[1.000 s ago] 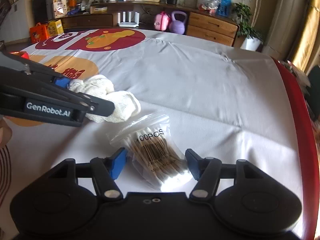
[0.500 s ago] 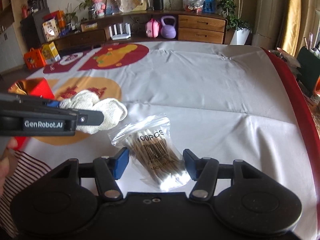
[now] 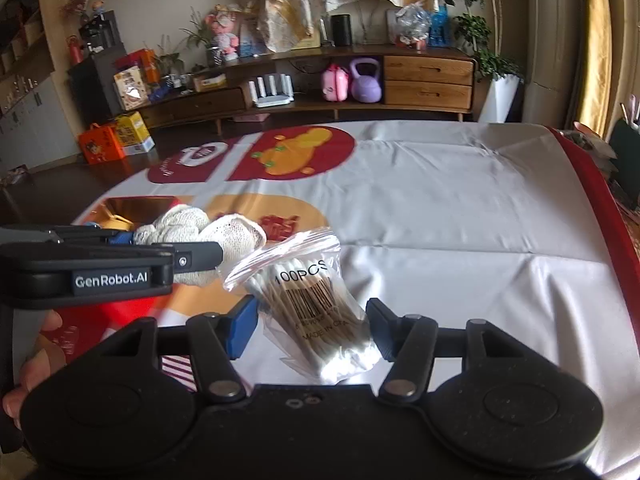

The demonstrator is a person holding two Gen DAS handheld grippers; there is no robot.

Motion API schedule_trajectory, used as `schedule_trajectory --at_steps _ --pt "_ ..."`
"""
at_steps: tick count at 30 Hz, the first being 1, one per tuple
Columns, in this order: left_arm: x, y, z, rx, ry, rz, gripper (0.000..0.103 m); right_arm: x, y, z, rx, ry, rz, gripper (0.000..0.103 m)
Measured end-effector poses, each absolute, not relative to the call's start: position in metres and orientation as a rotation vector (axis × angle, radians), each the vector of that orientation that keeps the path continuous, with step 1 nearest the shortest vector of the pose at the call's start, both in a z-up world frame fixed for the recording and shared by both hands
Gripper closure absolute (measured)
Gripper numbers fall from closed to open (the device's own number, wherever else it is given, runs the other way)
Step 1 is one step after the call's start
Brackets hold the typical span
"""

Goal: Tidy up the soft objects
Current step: 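Carry the mesh ball with the left tool while the right tool carries the swab bag to the tin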

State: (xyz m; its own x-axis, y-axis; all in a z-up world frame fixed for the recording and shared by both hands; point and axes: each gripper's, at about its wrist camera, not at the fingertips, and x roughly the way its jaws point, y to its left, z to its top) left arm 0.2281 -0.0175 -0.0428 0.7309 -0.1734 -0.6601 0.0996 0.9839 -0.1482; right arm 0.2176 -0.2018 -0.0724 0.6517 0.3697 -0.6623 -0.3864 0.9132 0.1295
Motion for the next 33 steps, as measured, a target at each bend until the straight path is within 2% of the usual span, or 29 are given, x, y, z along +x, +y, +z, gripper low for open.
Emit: schedule_trajectory --at_steps 12,22,33 --pt "0.185 0.05 -0.011 -0.114 0.694 -0.037 0.056 0.196 -0.138 -0.038 -0.07 0.69 0.541 0.044" --pt "0.166 0.1 0.004 -0.119 0.668 0.031 0.056 0.196 -0.08 -0.031 -0.107 0.677 0.613 0.044" --pt "0.165 0.151 -0.009 -0.123 0.694 0.109 0.056 0.218 -0.027 -0.038 -0.17 0.675 0.645 0.044"
